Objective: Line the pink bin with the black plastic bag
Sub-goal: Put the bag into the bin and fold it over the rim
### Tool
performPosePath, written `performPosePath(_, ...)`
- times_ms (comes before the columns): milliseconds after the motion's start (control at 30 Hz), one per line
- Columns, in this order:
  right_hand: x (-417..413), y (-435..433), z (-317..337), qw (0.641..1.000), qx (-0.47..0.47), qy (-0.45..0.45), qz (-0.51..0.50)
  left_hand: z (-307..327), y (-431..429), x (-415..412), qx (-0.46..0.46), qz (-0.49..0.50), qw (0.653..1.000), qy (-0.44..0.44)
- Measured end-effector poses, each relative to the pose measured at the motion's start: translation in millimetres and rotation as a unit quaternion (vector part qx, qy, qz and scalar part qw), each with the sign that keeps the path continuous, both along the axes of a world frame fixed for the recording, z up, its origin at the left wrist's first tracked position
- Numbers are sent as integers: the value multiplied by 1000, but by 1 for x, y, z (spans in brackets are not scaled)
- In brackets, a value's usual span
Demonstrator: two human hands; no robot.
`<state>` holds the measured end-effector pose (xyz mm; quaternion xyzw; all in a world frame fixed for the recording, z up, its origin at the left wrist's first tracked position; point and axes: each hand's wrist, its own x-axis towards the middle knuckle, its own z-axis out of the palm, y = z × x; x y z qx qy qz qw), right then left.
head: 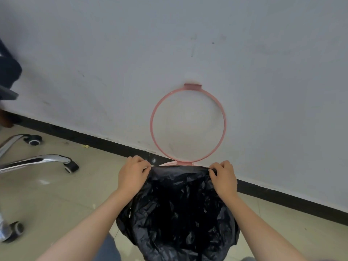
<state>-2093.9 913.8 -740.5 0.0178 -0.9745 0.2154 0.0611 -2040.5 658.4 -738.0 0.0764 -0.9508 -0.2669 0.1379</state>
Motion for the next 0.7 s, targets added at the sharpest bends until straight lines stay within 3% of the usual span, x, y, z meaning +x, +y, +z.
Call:
performPosePath(133,-6,-13,1,996,-64,-27,-56,3,4,-19,-4,68,997,-34)
performPosePath(267,-8,-16,-15,993,-98,-63,35,-7,16,-27,40,69,996,-32)
performPosePath(333,-6,-12,-24,991,-62,-95,78,-17,24,-19,3,28,998,-62)
performPosePath(500,-10,-11,-29,967,136,-179,120,-40,31,-10,-131,-53,978,-151)
performPosePath(700,-22,-13,-15,964,97,-238,64,-45,12,-41,58,-51,968,-239)
